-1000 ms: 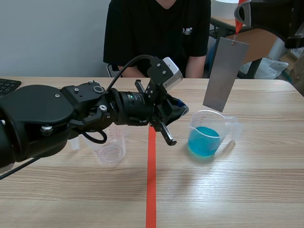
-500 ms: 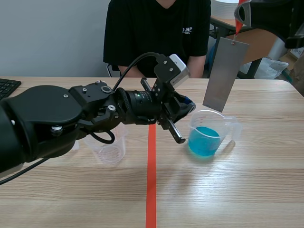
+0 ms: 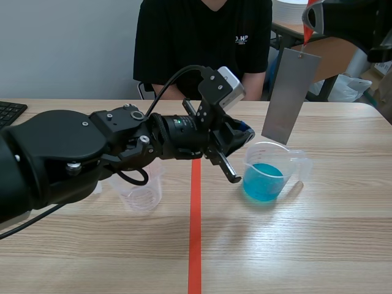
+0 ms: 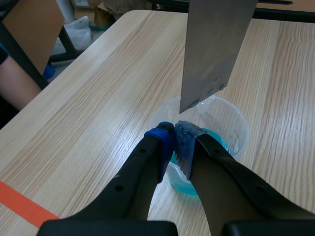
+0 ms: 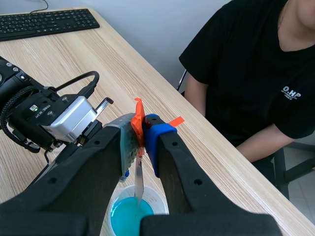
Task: Do the redox reaction experiment.
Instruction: 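Raise the plate and point at it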
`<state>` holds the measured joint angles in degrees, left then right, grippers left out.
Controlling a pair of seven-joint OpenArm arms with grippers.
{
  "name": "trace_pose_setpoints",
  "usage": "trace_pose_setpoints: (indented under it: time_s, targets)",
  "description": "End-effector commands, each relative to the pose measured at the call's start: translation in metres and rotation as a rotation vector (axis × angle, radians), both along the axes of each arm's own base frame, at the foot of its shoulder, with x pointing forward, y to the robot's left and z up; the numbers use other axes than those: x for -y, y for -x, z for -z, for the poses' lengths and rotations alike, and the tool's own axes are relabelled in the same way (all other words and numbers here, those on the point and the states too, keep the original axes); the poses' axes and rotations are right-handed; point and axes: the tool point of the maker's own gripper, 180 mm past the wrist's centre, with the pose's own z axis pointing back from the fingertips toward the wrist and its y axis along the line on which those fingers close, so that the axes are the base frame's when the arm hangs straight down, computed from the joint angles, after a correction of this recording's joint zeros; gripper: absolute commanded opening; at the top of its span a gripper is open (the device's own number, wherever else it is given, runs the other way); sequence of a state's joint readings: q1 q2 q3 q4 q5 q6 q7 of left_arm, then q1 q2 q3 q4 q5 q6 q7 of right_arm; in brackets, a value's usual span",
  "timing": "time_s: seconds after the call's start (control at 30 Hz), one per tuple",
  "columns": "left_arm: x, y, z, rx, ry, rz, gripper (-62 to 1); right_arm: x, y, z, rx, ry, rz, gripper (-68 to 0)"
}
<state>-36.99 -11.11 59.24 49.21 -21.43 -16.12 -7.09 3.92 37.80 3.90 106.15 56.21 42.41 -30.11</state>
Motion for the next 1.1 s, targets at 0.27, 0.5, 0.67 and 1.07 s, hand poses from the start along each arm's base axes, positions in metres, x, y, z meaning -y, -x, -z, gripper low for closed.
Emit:
trace_pose_setpoints:
  time_s: [0.27, 0.5, 0.67, 1.07]
  targets:
    - [0.008, -0.005, -0.017, 0.028, 0.037, 0.006, -56.0, 0.000, 0.001, -0.014, 0.041, -0.003, -0.012, -66.2]
    - [0.007, -0.005, -0.016, 0.028, 0.035, 0.005, -56.0, 0.000, 0.001, -0.014, 0.041, -0.003, -0.012, -66.2]
    - [0.007, -0.005, -0.016, 0.028, 0.035, 0.005, -56.0, 0.000, 0.001, -0.014, 0.041, -0.003, -0.012, -66.2]
    - [-0.023, -0.007, -0.015, 0.022, 0.023, -0.024, -56.0, 0.000, 0.001, -0.014, 0.041, -0.005, -0.014, -66.2]
